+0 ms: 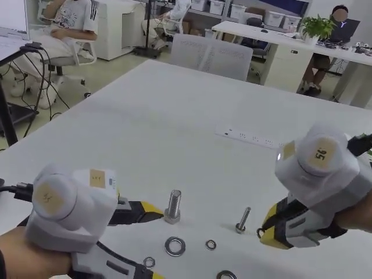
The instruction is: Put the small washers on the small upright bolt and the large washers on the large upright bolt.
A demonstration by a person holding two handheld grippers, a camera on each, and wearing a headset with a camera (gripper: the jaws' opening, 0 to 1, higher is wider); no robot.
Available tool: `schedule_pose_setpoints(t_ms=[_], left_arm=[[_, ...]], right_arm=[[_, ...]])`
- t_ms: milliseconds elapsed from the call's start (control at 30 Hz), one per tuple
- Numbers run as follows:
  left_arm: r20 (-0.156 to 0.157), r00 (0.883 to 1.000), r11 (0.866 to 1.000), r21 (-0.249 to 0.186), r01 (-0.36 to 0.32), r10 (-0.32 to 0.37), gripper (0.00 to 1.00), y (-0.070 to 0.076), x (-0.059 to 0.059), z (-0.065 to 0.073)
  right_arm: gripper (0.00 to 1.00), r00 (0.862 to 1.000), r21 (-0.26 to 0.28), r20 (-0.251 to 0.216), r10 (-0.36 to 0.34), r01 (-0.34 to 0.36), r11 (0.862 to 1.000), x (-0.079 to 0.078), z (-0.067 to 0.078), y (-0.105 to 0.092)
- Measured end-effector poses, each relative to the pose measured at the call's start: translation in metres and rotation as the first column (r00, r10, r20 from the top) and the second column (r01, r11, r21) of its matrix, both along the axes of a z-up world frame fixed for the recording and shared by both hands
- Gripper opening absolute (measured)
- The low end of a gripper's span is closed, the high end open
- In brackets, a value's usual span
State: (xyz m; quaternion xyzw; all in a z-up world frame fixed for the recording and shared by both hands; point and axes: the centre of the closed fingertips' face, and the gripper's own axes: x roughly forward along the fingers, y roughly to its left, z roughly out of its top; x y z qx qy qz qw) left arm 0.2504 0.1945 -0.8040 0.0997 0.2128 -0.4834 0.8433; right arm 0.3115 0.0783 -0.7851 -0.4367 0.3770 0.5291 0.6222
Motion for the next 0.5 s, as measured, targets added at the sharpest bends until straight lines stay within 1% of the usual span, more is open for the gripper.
schedule_pose_setpoints(t_ms=[100, 167, 233, 400, 500], left_arm=[[0.004, 1.000, 1.000, -0.005, -0.003, 0.003, 0.73, 0.000, 0.001, 0.001], [0.008, 1.000, 1.000, -0.017, -0.008, 0.008, 0.73, 0.000, 0.002, 0.003], [0.013, 1.000, 1.000, -0.019, -0.009, 0.009, 0.73, 0.000, 0.002, 0.003], [0.012, 1.000, 1.000, -0.019, -0.008, 0.008, 0.72, 0.000, 0.002, 0.002], [0.016, 1.000, 0.999, -0.029, -0.012, 0.012, 0.72, 0.001, 0.003, 0.004]], right_arm=[[0.14, 1.000, 0.002, 0.012, -0.001, 0.001, 1.000, 0.005, 0.004, 0.000], [0.14, 1.000, 0.000, 0.020, -0.002, 0.002, 1.000, 0.009, 0.006, 0.000], [0.14, 1.000, 0.001, 0.022, -0.003, 0.003, 1.000, 0.012, 0.008, 0.001], [0.14, 0.999, -0.009, 0.036, 0.005, -0.005, 1.000, 0.019, 0.012, 0.003], [0.14, 0.999, -0.013, 0.042, 0.009, -0.009, 1.000, 0.023, 0.015, 0.004]])
